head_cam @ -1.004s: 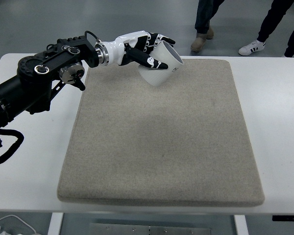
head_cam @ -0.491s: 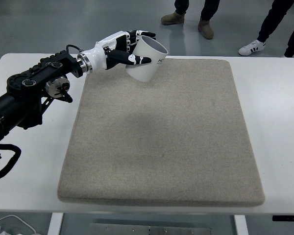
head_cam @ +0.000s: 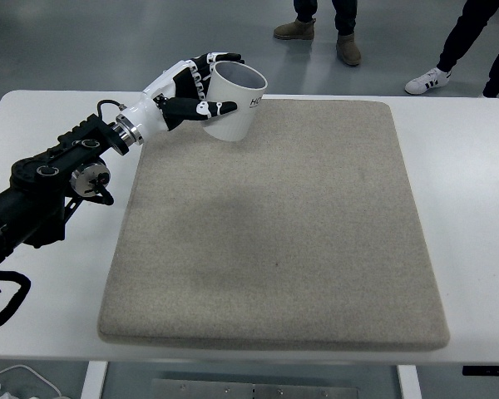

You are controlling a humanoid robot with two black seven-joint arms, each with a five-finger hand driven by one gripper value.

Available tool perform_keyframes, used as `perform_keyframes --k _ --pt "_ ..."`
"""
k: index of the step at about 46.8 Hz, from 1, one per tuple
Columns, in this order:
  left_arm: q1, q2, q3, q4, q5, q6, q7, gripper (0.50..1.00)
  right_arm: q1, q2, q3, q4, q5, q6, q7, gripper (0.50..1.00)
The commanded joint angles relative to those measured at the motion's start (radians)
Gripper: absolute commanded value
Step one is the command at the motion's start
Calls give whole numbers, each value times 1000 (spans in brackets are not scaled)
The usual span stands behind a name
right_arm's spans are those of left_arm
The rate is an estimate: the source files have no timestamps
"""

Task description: Upright white cup

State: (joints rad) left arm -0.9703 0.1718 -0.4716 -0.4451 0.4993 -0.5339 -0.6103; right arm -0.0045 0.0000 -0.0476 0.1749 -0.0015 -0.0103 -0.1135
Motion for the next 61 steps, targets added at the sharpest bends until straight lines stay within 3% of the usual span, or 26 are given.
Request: perform_keyframes --k 1,61 --pt "15 0 1 0 5 0 -1 591 0 0 0 0 0 0 0 930" --pt "111 -1 -2 54 8 40 -1 604 0 0 0 0 0 0 0 930"
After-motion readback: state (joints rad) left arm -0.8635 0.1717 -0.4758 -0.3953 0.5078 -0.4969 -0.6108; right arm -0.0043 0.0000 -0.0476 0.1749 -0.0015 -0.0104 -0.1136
